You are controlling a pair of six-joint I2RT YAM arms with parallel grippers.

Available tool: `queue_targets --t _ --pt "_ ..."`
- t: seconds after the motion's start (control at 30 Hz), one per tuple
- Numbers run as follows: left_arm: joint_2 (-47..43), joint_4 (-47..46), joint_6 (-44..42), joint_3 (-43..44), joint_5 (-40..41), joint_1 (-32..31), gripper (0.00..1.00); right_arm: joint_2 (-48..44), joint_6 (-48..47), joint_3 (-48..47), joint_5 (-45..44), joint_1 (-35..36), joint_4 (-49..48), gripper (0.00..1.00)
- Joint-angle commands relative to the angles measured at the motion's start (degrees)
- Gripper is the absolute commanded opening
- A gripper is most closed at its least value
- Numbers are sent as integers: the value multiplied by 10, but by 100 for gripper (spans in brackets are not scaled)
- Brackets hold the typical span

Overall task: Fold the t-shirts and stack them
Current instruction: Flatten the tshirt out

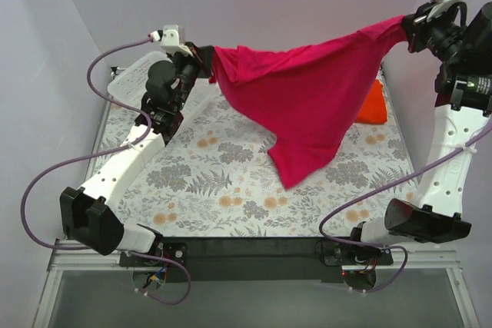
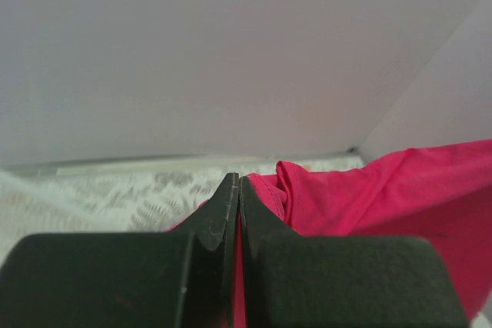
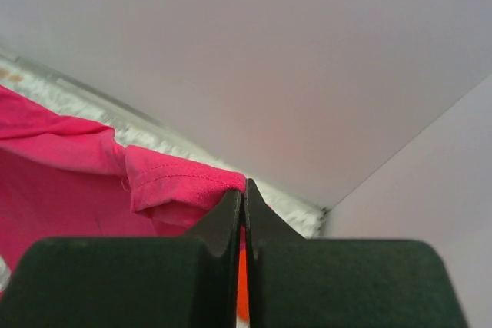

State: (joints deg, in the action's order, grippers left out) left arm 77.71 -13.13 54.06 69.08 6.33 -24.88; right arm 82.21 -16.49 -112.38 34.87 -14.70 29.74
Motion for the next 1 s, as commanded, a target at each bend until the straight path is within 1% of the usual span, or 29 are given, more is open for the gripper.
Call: queue_targets --t 0.0,0.07,0.1,0.13,0.17,0.2,0.23,0.27,0.3,0.33,0.37,0.4,0.43,0.47,0.5,0.53,0.57,0.6,0.67,0.87,0.93,0.97 --pt "-33 -90 15 101 -33 5 0 -48 6 -78 -52 1 -75 1" --pt "-57 -105 14 92 -53 5 0 -93 -13 -23 -52 0 -83 1" --pt "-76 -110 13 74 -57 5 0 -114 -40 7 -45 0 -85 1" --pt "-113 -111 13 31 -62 5 0 -161 -58 88 -33 0 -85 1" --pt "-135 -104 11 4 -62 5 0 -186 -77 130 5 0 -83 1" --pt "-155 -96 9 -23 -94 5 0 -212 -103 184 25 0 -79 1" --pt "-173 -65 8 -49 -103 5 0 -267 -154 232 46 0 -76 1" --pt "-215 -50 9 -113 -107 6 0 -292 -196 322 89 0 -51 1" --pt "-232 -35 10 -142 -114 6 0 -314 -241 357 116 0 -21 1" --pt "-249 -4 17 -175 -138 6 0 -346 -282 388 138 0 14 1" --pt "-267 13 24 -224 -154 5 0 -360 -360 456 168 0 81 1" --pt "-272 27 35 -250 -170 6 0 -369 -401 486 179 1 115 1" --pt "-270 55 46 -268 -226 6 0 -385 -443 523 184 0 168 1" --pt "-253 72 54 -290 -251 6 0 -391 -503 552 180 0 188 1" --pt "-241 90 60 -295 -270 6 0 -396 -546 606 175 2 209 1" --pt "-229 120 65 -300 -296 5 0 -402 -578 628 169 2 245 1" --pt "-212 130 64 -299 -336 6 0 -406 -599 645 149 2 256 1" --pt "-191 157 64 -295 -352 5 0 -408 -639 673 139 3 267 1" --pt "-180 187 57 -292 -378 5 0 -409 -685 690 122 2 314 1" --pt "-175 233 41 -282 -386 5 0 -409 -791 696 87 3 412 1" --pt "-173 267 36 -267 -393 5 0 -408 -832 686 82 3 457 1" --pt "-174 276 34 -263 -393 5 0 -412 -823 677 76 7 458 1"
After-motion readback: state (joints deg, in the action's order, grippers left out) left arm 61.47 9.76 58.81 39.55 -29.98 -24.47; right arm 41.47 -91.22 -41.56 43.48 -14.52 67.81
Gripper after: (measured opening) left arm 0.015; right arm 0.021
